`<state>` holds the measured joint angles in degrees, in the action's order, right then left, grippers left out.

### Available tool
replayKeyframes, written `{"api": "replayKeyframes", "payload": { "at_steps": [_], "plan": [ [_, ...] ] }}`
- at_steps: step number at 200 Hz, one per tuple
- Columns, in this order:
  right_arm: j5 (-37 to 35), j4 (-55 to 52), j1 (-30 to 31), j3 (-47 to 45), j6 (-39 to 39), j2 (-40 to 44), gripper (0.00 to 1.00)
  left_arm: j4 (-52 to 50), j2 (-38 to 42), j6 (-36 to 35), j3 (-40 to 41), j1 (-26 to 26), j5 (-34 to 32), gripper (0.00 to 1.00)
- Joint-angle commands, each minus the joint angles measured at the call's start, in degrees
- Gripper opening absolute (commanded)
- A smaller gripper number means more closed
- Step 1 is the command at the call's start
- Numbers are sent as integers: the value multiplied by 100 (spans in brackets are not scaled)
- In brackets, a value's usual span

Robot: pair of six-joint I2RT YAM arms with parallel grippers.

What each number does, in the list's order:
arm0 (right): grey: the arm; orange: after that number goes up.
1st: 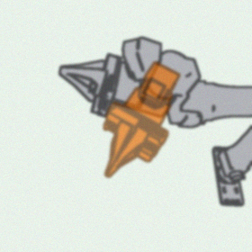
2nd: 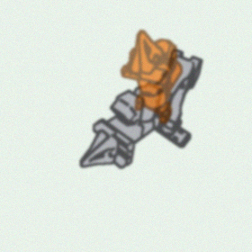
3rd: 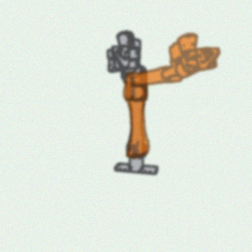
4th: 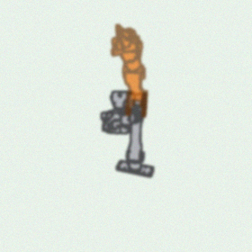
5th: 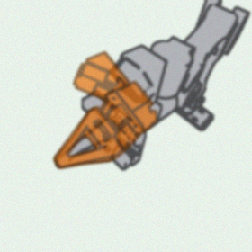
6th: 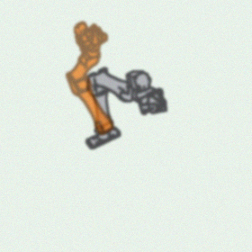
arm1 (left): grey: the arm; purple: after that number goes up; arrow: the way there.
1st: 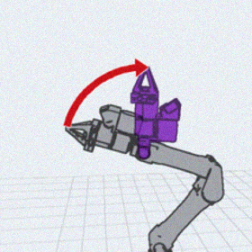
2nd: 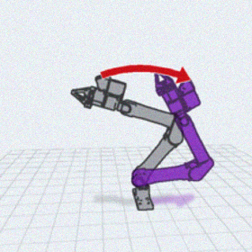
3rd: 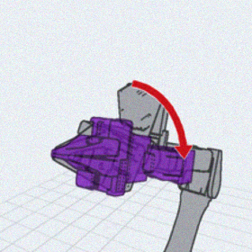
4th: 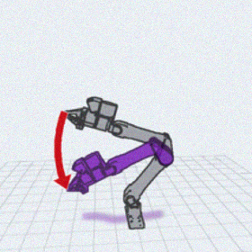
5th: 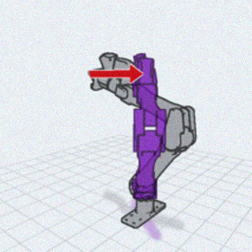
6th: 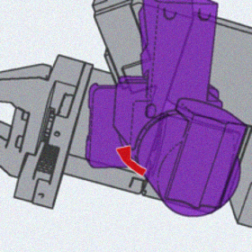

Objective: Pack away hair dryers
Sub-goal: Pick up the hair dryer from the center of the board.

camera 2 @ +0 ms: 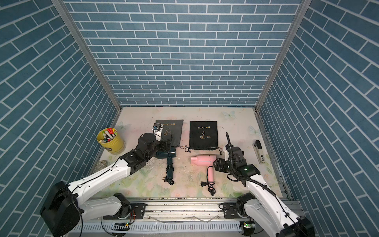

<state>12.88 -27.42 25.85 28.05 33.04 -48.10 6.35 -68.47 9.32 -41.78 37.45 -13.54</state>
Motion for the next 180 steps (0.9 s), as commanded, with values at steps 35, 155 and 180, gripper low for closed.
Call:
{"api": "replayKeyframes", "payload": {
  "at_steps": [35,155,180],
  "plan": [
    [-720,204,1190,-165,686,-394,66,-86,-164,175,-263,183,470,100],
    [-1339,185,1933,165,756,-1554,62,-389,-265,270,-462,381,455,100],
    [-1434,225,1952,217,839,-1777,52,-388,-314,298,-472,394,467,100]
  ]
}}
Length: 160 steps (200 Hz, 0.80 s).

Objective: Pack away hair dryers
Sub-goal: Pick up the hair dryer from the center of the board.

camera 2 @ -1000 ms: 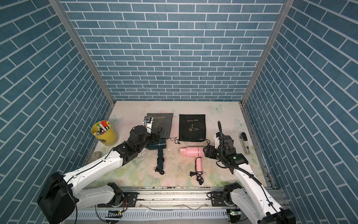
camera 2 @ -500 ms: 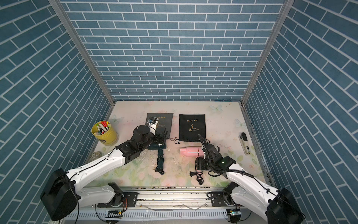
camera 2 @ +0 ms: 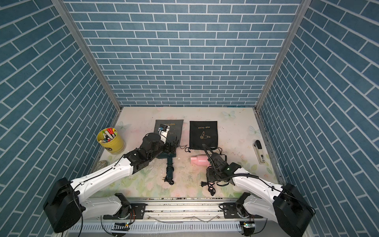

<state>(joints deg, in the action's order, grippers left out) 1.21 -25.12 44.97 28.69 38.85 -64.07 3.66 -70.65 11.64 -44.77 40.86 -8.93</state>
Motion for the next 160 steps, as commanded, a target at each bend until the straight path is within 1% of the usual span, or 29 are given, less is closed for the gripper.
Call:
{"api": "replayKeyframes", "payload": {
  "at_steps": [1,44,64,90,108,139,160],
  "plan": [
    [-269,2,39,154,261,-182,52,-120,-97,66,-177,53,6,100],
    [-264,85,45,146,269,-284,41,-120,-104,67,-215,80,12,100],
    [-239,102,39,155,220,-290,33,-111,-122,67,-216,84,22,100],
    [-234,165,38,118,137,-214,21,-86,-148,67,-246,89,46,100],
    [-317,153,38,113,8,-58,16,-59,-176,65,-267,93,83,100],
    [-461,133,39,152,-250,245,9,52,-258,25,-299,93,280,100],
    [-620,51,40,215,-486,452,6,134,-381,-106,-423,82,686,99]
  ]
}}
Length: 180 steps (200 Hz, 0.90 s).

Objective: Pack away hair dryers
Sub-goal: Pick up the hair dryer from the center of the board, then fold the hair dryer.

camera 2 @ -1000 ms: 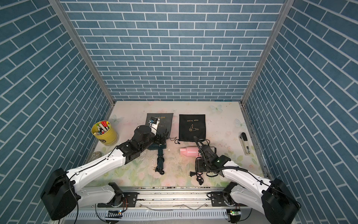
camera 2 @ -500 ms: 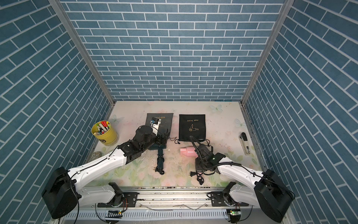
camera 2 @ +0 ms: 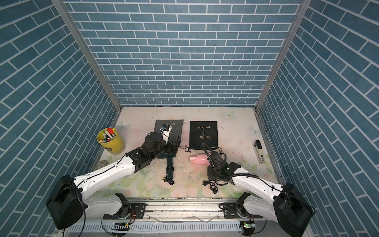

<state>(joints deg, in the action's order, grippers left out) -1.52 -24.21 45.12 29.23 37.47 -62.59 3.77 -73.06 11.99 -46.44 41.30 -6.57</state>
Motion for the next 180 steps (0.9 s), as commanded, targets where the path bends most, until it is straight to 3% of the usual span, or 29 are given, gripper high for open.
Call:
{"api": "replayKeyframes", "payload": {
  "at_steps": [1,25,64,98,125,180],
  "plan": [
    [-357,-49,28,165,-360,315,6,124,-149,-151,-272,37,483,99],
    [-535,-103,23,264,-746,587,4,11,-436,-378,-650,-52,1368,100],
    [-844,-12,24,539,-1659,738,2,-282,-1107,-479,-1451,-656,3434,100],
    [-826,343,23,729,-2502,664,3,-1306,-1770,-1164,-2415,-762,4476,99],
    [-846,517,16,868,-3071,572,3,-2245,-2310,-1569,-3098,-757,5020,100],
    [-659,850,-80,932,-3818,655,3,-2645,-2643,-1885,-3367,-755,5621,100]
  ]
}}
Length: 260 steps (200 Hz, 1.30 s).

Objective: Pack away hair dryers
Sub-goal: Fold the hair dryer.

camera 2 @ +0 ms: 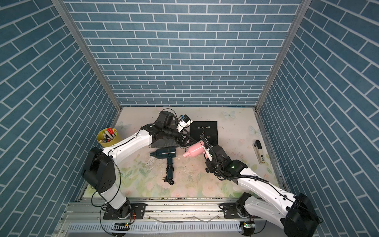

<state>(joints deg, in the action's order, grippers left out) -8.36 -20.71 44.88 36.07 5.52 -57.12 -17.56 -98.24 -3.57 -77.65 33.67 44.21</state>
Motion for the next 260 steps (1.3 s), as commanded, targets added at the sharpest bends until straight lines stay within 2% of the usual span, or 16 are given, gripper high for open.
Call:
{"api": "replayKeyframes", "payload": {
  "at_steps": [1,35,82,123,260],
  "plan": [
    [31,508,-57,245,-631,107,3,-525,-130,-337,-257,8,553,100],
    [133,686,-137,251,-889,122,3,-777,-291,-481,-422,17,975,100],
    [447,1012,-164,206,-1087,200,3,-1133,-516,-700,-649,27,1241,98],
    [576,1103,-162,233,-1167,209,3,-1290,-726,-795,-852,26,1253,96],
    [713,1377,-164,243,-1210,179,3,-1742,-1124,-975,-1254,113,1555,80]
  ]
}}
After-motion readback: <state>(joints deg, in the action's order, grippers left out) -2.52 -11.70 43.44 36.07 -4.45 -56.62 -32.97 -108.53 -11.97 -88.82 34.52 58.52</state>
